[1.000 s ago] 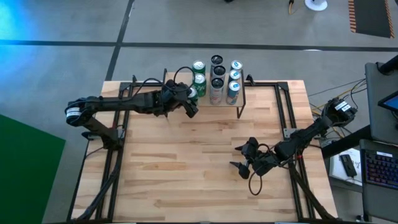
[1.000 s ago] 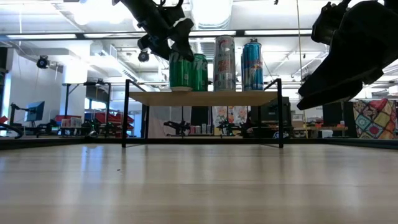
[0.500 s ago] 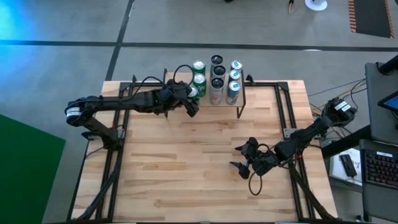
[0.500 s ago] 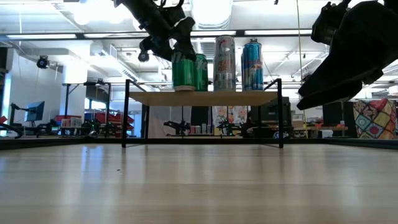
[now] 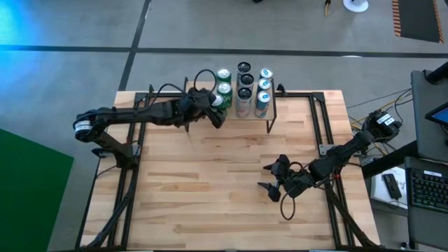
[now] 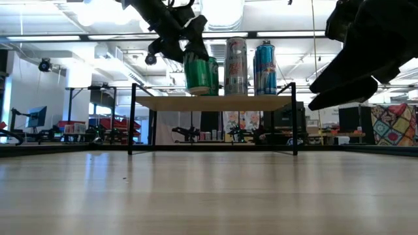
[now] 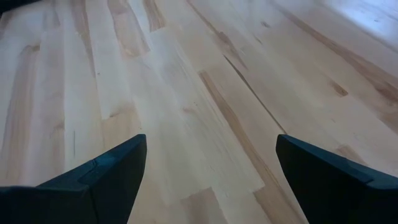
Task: Sort soda cans
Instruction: Put the green soda can on the shelf and align it with other green soda cans, then return to Home Position
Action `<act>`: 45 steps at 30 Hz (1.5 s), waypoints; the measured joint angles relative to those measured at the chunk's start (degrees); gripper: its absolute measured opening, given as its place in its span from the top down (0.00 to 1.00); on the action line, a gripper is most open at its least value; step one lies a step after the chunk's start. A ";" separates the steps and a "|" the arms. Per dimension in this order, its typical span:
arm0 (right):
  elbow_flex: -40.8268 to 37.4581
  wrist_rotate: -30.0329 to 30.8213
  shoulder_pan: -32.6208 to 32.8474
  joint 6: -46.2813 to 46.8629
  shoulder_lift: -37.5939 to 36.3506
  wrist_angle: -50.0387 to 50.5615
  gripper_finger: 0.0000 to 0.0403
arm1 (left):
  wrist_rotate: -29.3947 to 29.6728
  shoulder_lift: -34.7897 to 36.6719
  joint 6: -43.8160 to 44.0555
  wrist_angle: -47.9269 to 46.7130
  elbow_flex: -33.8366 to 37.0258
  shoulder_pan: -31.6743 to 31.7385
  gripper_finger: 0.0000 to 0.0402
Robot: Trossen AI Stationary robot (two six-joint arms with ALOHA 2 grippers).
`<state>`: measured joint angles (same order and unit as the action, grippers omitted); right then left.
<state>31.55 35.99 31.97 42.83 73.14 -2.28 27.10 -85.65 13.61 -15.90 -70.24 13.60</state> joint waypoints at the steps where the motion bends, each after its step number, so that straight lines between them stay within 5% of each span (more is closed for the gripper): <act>1: 0.02 0.02 0.00 0.00 0.00 -0.26 0.14 | -0.16 0.00 0.00 -0.12 0.00 0.20 0.23; 20: 0.07 0.00 -1.46 0.00 -0.02 -0.57 0.14 | -1.70 -4.10 0.35 4.30 -0.59 2.31 0.22; 30: 0.07 0.64 -1.62 1.48 -0.02 -0.61 0.14 | -2.42 -4.25 -2.22 1.07 -2.65 2.43 0.12; 45: 0.07 9.18 -1.45 2.45 -0.02 -0.66 0.14 | -1.93 6.29 -7.87 -6.46 -3.21 -0.15 0.06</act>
<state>31.62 45.17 30.52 45.28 73.12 -2.94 25.17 -79.36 5.74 -22.35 -73.45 13.46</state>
